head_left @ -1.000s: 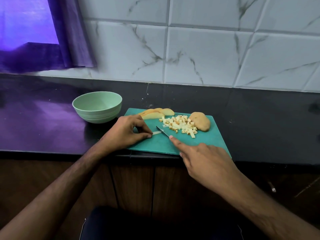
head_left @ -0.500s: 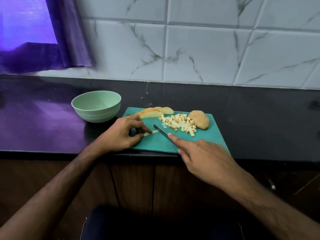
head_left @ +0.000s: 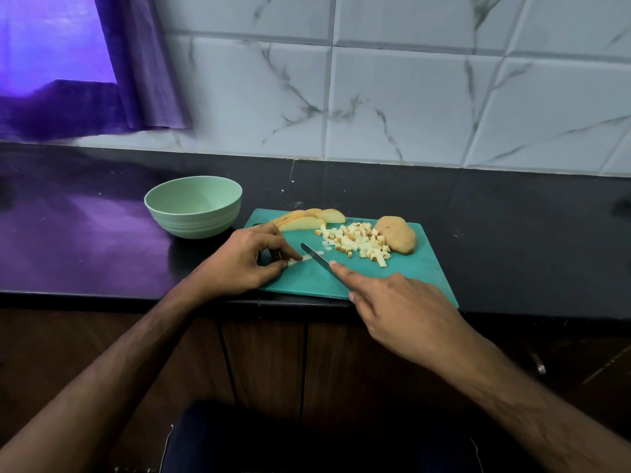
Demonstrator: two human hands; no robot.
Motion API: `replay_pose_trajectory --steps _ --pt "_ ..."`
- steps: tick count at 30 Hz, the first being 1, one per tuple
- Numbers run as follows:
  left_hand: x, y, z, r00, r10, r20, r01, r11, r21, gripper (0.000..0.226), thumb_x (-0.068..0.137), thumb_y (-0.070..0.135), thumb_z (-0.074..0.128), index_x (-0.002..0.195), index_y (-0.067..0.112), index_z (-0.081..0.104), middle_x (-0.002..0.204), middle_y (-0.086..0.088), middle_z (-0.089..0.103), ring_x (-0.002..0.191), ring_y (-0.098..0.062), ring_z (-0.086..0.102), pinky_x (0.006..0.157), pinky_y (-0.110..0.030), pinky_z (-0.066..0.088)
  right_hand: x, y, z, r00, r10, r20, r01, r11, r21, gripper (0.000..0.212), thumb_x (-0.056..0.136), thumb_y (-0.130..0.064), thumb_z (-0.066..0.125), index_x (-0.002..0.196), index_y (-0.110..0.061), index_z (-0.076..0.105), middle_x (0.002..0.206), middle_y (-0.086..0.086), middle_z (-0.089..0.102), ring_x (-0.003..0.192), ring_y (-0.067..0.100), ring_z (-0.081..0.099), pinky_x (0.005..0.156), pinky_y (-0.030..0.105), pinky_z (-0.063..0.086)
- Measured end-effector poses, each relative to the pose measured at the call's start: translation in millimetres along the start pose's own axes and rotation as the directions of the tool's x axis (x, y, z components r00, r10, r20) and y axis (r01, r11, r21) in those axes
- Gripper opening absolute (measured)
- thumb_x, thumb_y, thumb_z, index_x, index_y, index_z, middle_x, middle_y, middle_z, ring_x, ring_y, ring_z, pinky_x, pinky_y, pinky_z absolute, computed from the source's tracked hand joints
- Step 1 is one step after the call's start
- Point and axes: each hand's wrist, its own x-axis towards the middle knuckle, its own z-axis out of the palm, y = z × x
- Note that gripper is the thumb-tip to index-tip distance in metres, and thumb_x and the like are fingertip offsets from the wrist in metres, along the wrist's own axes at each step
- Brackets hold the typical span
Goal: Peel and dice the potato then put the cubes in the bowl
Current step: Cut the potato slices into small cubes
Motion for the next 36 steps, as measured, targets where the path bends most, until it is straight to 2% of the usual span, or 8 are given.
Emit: replay_pose_trajectory --steps 6,11,21,27,33,36 --pt "0 -1 -1 1.000 -0.015 -0.004 0.015 1.000 -0.004 0.023 0.088 0.011 0.075 0.105 0.025 0.080 0.094 0.011 0.064 0.084 -0.011 0.065 0.067 -0.014 0.044 9 0 -3 1.000 0.003 0.024 -0.003 1.000 0.008 0.052 0.110 -0.042 0.025 0.159 -0.049 0.006 0.077 -0.009 0.045 0.066 0.006 0.043 0.055 0.025 0.031" --pt "-1 0 0 1.000 -0.010 -0.029 0.010 1.000 -0.013 0.020 0.087 0.010 0.077 0.102 0.024 0.080 0.093 0.009 0.066 0.083 -0.009 0.066 0.067 -0.013 0.043 6 5 -9 1.000 0.002 0.002 -0.002 0.998 0.060 0.053 0.110 -0.042 0.027 0.158 -0.051 0.007 0.074 -0.010 0.049 0.063 0.007 0.047 0.054 0.025 0.033" --pt "0 2 0 0.999 0.001 -0.033 -0.001 1.000 -0.006 0.021 0.087 0.010 0.078 0.103 0.023 0.081 0.094 0.009 0.066 0.083 -0.007 0.065 0.067 -0.011 0.043 8 -7 4 1.000 0.007 -0.014 -0.008 1.000 -0.030 0.054 0.110 -0.043 0.024 0.159 -0.048 0.002 0.075 -0.008 0.043 0.064 0.007 0.041 0.060 0.031 0.039" --pt "-1 1 1 0.998 -0.003 -0.057 0.003 1.000 0.006 0.013 0.087 0.014 0.080 0.097 0.023 0.081 0.091 0.012 0.066 0.081 -0.008 0.066 0.065 -0.016 0.046 12 1 -6 1.000 0.010 -0.014 -0.009 0.999 0.035 0.052 0.110 -0.042 0.025 0.158 -0.051 0.007 0.075 -0.009 0.043 0.063 0.006 0.041 0.054 0.026 0.029" --pt "0 0 1 0.998 0.012 -0.068 -0.010 1.000 0.020 0.011 0.086 0.014 0.080 0.094 0.022 0.080 0.090 0.011 0.067 0.082 -0.008 0.066 0.065 -0.022 0.050 5 -5 2 1.000 -0.010 0.019 0.010 0.999 0.033 0.054 0.110 -0.043 0.027 0.158 -0.050 0.005 0.073 -0.010 0.044 0.062 0.006 0.041 0.056 0.028 0.034" --pt "0 1 0 0.998 0.012 -0.068 -0.011 1.000 0.023 0.012 0.086 0.013 0.080 0.093 0.022 0.080 0.089 0.012 0.066 0.081 -0.007 0.065 0.065 -0.015 0.045 10 -8 5 1.000 -0.006 0.003 0.006 0.999 0.036 0.054 0.110 -0.042 0.027 0.159 -0.049 0.005 0.073 -0.010 0.044 0.062 0.006 0.042 0.055 0.027 0.035"
